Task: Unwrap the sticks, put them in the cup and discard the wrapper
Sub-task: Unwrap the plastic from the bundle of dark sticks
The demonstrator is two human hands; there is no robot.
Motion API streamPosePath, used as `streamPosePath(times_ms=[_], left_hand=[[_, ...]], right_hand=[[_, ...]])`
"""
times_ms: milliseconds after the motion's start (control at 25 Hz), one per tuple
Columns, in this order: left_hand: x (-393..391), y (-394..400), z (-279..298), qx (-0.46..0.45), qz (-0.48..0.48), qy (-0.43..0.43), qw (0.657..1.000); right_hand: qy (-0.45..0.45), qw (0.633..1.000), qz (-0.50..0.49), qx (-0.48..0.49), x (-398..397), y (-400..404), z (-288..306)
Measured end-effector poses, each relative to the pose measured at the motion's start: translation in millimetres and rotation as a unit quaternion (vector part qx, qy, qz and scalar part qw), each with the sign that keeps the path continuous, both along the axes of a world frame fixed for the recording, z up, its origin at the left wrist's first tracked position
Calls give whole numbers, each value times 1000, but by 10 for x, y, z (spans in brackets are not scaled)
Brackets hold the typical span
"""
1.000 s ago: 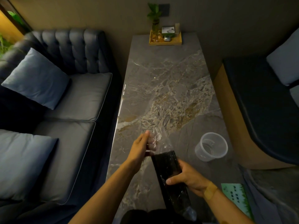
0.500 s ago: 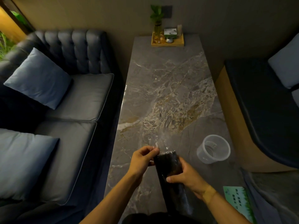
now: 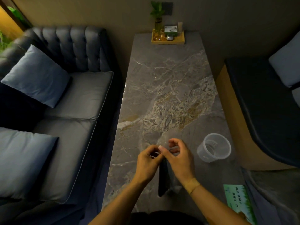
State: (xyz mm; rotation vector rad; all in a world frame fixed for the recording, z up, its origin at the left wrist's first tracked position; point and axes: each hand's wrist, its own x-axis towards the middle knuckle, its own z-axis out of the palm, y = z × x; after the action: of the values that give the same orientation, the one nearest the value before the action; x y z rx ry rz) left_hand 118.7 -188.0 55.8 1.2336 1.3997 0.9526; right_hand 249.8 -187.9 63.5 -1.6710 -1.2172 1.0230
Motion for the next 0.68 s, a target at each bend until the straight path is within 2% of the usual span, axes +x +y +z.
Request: streamPosePath(times_ms=[240, 400, 480, 680], left_hand=[[-62, 54, 7, -14, -29, -52, 998], [-104, 62, -17, -29, 1, -44, 999], [-145, 72, -22, -35, 17, -40, 998], [-276, 129, -36, -66, 40, -78, 994]], right_hand=[[25, 1000, 17, -6, 136, 44, 20], [18, 1000, 11, -3, 236, 50, 47], [41, 999, 1, 0, 343, 74, 60], [75, 997, -8, -5, 613, 142, 77]])
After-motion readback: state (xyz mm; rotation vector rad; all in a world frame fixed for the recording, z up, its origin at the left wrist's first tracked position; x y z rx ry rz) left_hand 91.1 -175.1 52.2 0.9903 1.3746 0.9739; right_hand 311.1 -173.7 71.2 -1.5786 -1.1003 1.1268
